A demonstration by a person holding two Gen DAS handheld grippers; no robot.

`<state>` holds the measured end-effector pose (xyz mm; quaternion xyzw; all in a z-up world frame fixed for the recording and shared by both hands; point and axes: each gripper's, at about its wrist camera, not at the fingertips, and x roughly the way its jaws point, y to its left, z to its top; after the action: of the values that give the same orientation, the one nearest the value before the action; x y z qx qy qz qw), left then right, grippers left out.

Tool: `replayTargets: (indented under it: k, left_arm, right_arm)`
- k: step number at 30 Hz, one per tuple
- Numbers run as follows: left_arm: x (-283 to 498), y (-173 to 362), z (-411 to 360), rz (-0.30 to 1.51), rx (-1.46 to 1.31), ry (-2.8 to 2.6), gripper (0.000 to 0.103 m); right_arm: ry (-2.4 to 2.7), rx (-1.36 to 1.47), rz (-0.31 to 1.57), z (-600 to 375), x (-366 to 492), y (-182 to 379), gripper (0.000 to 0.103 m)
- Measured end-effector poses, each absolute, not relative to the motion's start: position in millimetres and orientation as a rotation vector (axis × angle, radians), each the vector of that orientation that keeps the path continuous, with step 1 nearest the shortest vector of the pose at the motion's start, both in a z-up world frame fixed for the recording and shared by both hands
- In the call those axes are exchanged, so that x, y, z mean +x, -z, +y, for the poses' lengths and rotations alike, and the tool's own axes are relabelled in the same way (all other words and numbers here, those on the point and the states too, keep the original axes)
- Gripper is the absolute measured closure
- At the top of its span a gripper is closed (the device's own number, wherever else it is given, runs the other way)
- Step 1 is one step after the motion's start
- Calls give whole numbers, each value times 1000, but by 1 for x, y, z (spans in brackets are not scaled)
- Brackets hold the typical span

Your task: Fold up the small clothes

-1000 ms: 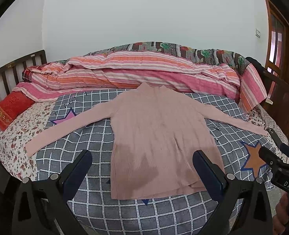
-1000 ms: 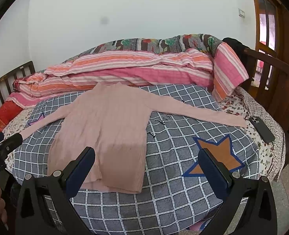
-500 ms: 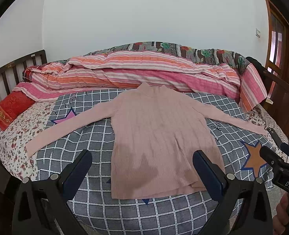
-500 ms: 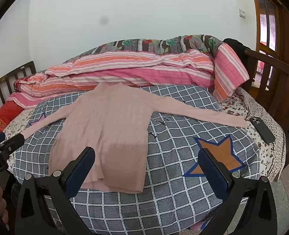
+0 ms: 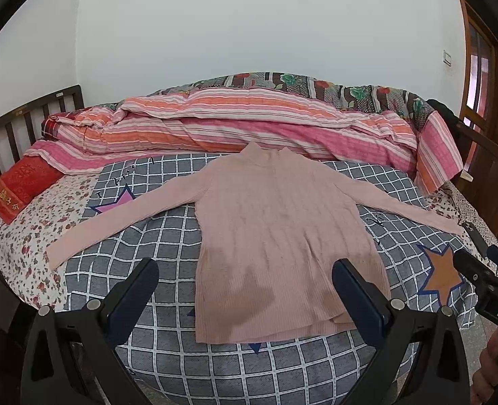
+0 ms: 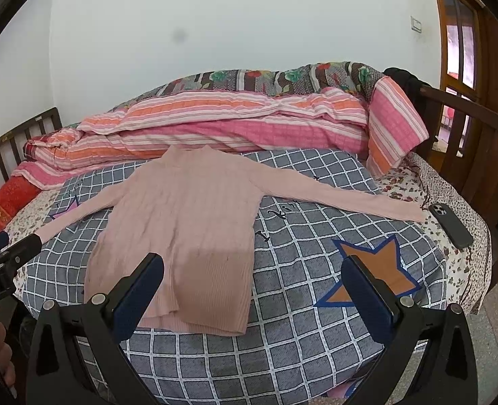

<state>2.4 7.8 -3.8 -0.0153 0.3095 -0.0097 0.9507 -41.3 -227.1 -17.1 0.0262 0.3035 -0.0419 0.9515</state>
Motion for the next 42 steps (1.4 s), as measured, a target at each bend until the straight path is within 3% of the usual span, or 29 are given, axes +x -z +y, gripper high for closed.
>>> replayTargets:
  k: [27, 38, 42]
  left_arm:
    - [17, 9, 20, 629, -39, 23, 0]
    - [78, 98, 106, 752, -225, -6, 1]
    - [96, 140, 162, 810, -391, -11, 9]
  right_arm:
    - [85, 33, 624, -219, -27, 24, 0]
    - [106, -56, 646, -208, 15, 81, 0]
    - [77, -61, 697, -206, 33, 112, 0]
